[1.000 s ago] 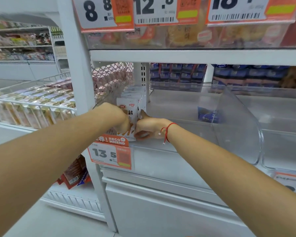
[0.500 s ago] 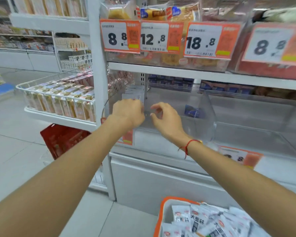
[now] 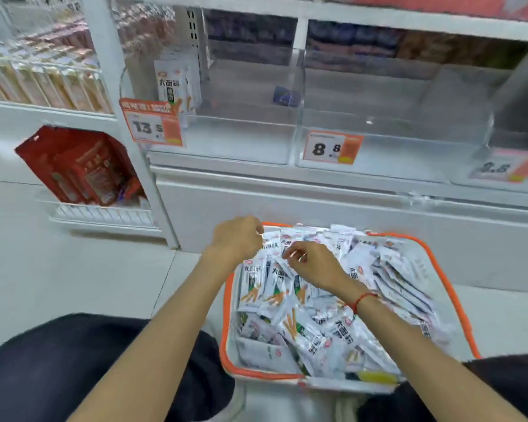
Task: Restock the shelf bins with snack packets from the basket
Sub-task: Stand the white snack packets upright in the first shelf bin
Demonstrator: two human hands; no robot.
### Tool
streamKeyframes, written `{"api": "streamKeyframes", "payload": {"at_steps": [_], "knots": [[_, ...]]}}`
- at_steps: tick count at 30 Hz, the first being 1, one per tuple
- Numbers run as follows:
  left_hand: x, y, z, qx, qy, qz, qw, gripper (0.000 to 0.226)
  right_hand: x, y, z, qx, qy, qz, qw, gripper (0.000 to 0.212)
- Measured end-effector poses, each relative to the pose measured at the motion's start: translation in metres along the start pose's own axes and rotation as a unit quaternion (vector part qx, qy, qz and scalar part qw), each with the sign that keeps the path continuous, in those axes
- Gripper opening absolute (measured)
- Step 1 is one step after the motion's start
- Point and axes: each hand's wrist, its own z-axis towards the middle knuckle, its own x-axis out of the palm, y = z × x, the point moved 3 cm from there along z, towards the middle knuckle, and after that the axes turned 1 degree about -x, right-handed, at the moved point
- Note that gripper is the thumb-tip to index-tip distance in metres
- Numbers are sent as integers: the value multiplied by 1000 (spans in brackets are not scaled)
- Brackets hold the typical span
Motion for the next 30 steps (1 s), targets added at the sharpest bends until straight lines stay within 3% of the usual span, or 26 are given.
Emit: {"api": "streamKeyframes", "payload": {"at_steps": [4, 7, 8, 10, 14, 18, 21, 24, 27, 29, 30], "knots": [[75, 1, -13, 11, 125, 49, 991, 37, 22, -34, -25, 69, 120, -37, 990, 16], [117, 3, -25, 38, 274, 64, 959, 32, 43, -49, -48, 112, 259, -78, 956, 58], [125, 4, -29, 45, 325, 70, 942, 33, 49, -53, -55, 110, 270, -97, 952, 67], [137, 4, -36, 62, 382, 88, 918, 41, 59, -56, -64, 90, 220, -132, 962, 72], [136, 3, -42, 76, 397, 57, 913, 59, 66, -62, -69, 80, 135, -131, 979, 60], [134, 17, -33, 63, 325, 73, 941, 44, 62, -71, -69, 107, 105, -69, 986, 34], [134, 28, -31, 60, 238, 44, 968, 25, 55, -68, -69, 135, 66, -37, 988, 52], [127, 34, -34, 49, 175, -28, 983, 28, 50, -75, -69, 170, 53, 65, 982, 60], [110, 38, -28, -10, 68, -194, 979, 39, 44, -86, -61, 216, 31, 283, 934, 56], [102, 34, -24, -52, 47, -336, 939, 38, 39, -82, -56, 238, 8, 392, 888, 60], [99, 30, -24, -61, 42, -379, 923, 26, 37, -79, -55, 246, -4, 438, 864, 68]]}}
